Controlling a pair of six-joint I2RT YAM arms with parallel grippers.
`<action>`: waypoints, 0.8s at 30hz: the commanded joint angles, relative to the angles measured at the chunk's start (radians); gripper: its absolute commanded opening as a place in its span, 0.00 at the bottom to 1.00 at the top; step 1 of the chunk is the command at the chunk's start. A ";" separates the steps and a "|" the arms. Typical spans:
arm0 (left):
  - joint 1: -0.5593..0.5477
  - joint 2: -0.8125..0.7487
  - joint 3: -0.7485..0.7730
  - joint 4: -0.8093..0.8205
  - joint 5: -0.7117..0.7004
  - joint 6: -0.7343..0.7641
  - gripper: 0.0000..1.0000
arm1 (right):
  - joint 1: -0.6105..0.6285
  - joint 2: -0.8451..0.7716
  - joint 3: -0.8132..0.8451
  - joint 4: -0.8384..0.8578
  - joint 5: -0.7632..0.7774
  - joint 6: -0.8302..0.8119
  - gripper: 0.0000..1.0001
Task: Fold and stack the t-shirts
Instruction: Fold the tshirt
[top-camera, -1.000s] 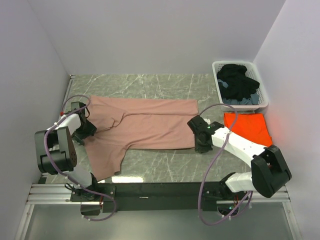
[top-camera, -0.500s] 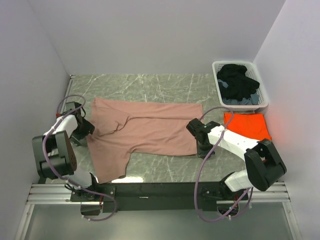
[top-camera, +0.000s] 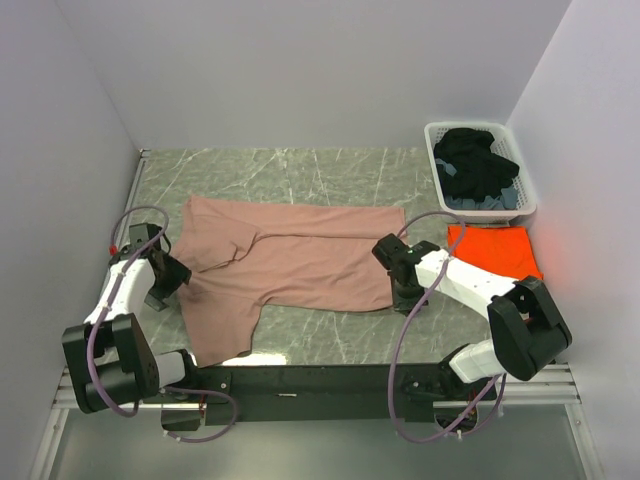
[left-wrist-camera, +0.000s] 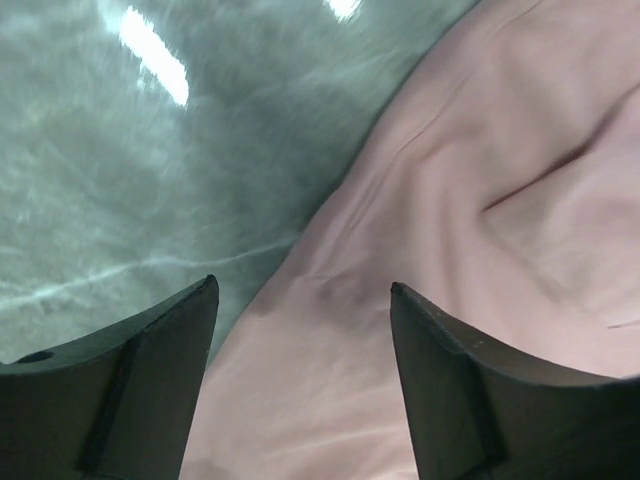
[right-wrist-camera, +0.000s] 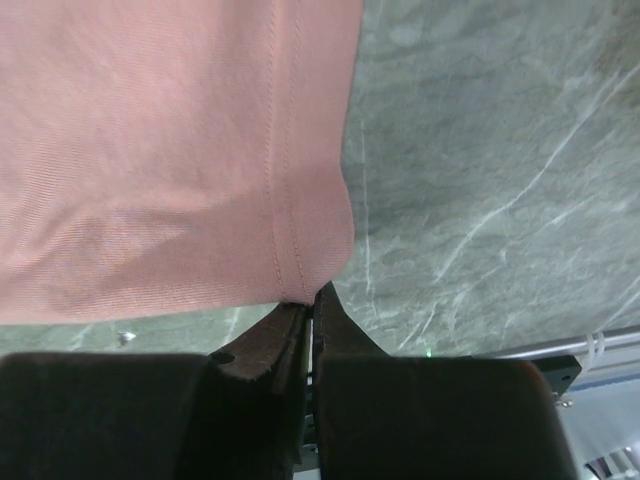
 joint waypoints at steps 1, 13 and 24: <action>0.001 0.018 0.001 -0.008 0.020 -0.019 0.73 | -0.015 0.004 0.046 0.031 0.007 -0.017 0.02; 0.001 0.117 -0.007 0.045 0.011 0.003 0.52 | -0.056 0.004 0.018 0.088 -0.044 -0.046 0.01; -0.029 0.138 0.015 0.015 -0.006 -0.016 0.54 | -0.059 0.015 0.012 0.106 -0.052 -0.055 0.00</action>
